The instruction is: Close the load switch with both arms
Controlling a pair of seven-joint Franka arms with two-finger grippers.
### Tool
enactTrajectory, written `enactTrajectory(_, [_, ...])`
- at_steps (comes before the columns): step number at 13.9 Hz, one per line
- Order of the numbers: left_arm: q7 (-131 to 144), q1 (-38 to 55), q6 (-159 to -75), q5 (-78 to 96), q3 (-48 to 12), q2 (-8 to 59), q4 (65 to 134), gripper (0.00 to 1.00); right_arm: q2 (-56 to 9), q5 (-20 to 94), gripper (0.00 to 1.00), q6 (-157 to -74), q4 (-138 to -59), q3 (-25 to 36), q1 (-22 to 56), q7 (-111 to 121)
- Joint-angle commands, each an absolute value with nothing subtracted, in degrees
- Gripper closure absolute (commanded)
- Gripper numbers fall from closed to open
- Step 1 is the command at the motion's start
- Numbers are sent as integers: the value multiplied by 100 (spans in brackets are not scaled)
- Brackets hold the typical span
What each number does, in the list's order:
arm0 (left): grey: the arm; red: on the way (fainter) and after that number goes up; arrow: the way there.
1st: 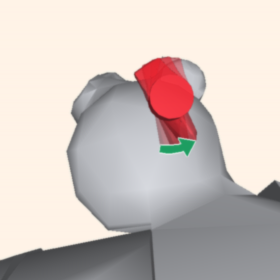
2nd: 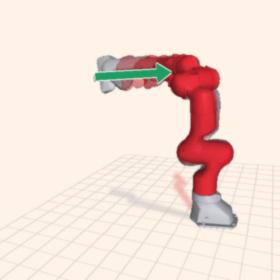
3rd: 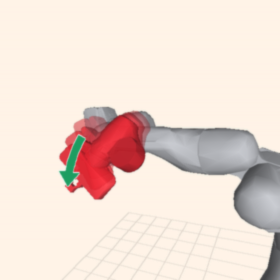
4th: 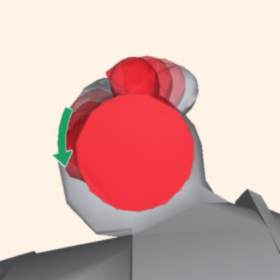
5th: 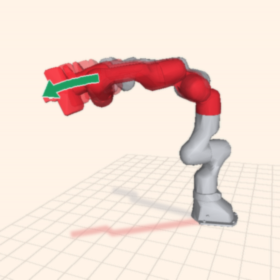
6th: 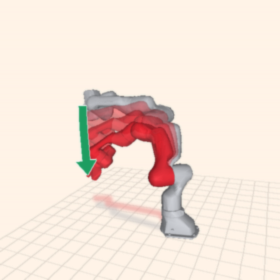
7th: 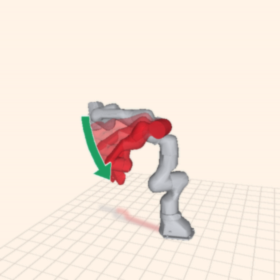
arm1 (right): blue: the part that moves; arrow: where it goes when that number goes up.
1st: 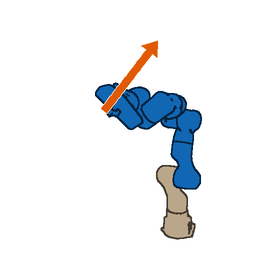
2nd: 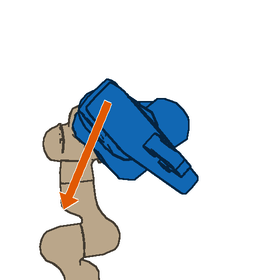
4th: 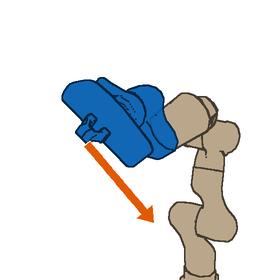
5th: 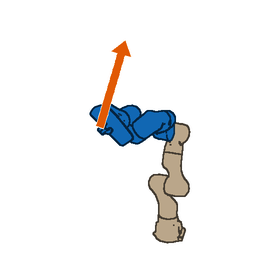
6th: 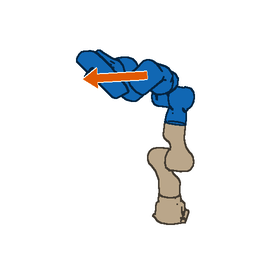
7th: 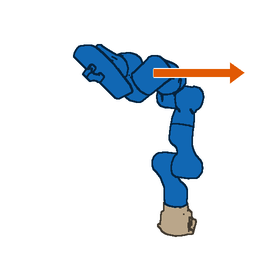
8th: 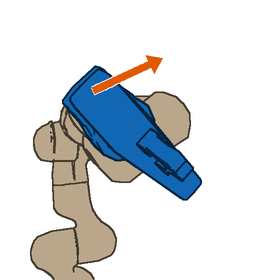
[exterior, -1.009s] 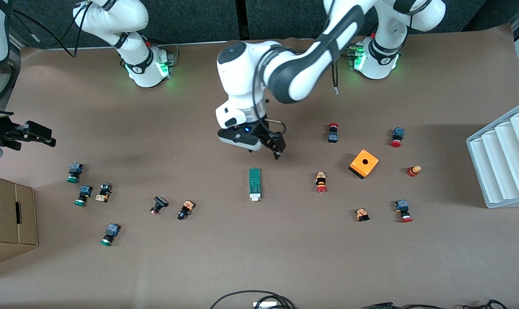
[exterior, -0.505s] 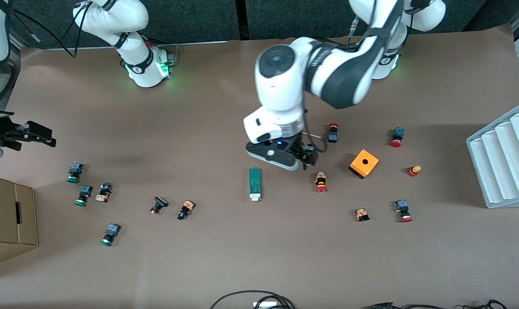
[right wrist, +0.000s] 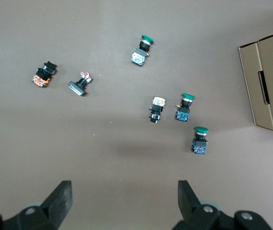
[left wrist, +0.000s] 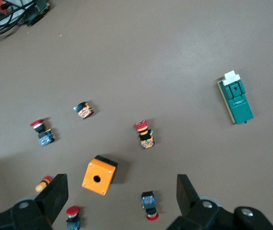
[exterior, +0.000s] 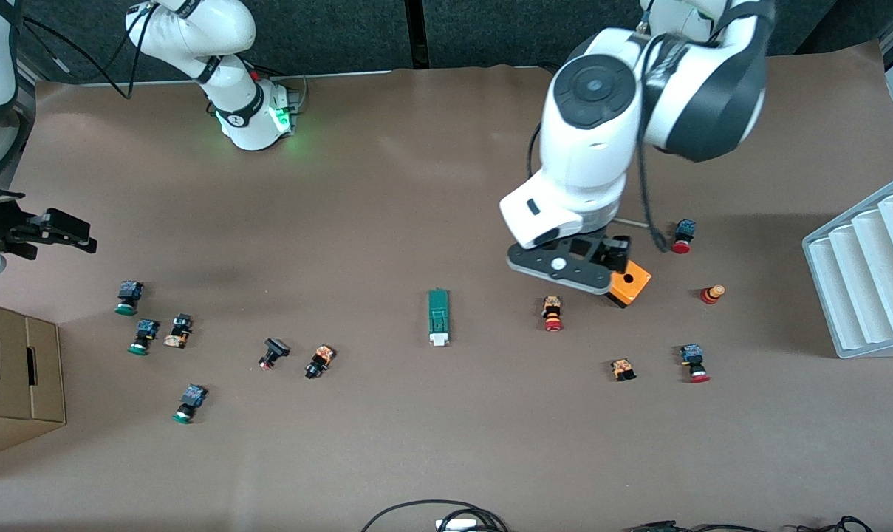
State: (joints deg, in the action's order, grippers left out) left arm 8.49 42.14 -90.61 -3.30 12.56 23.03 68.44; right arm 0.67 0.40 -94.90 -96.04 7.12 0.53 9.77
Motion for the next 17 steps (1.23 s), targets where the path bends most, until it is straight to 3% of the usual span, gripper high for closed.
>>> enactTrajectory(1, [695,4254,-8895,-220,1310,2058,6952,0,26,-62,0,-9519,-9519,729,88,993])
enactTrajectory(3, [650,4236,-8824,-237,1318,1882,7153,0,26,-62,0,-9519,-9519,721,88,993])
enactTrajectory(5, [615,3475,-8842,-211,891,1592,7461,0,26,-62,0,-9519,-9519,721,88,993])
enactTrajectory(9, [519,2911,-8833,-185,634,1425,7593,0,26,-62,0,-9519,-9519,721,88,993])
enactTrajectory(17, [527,750,-9226,-202,-692,477,8953,0,26,-62,0,-9519,-9519,721,88,993])
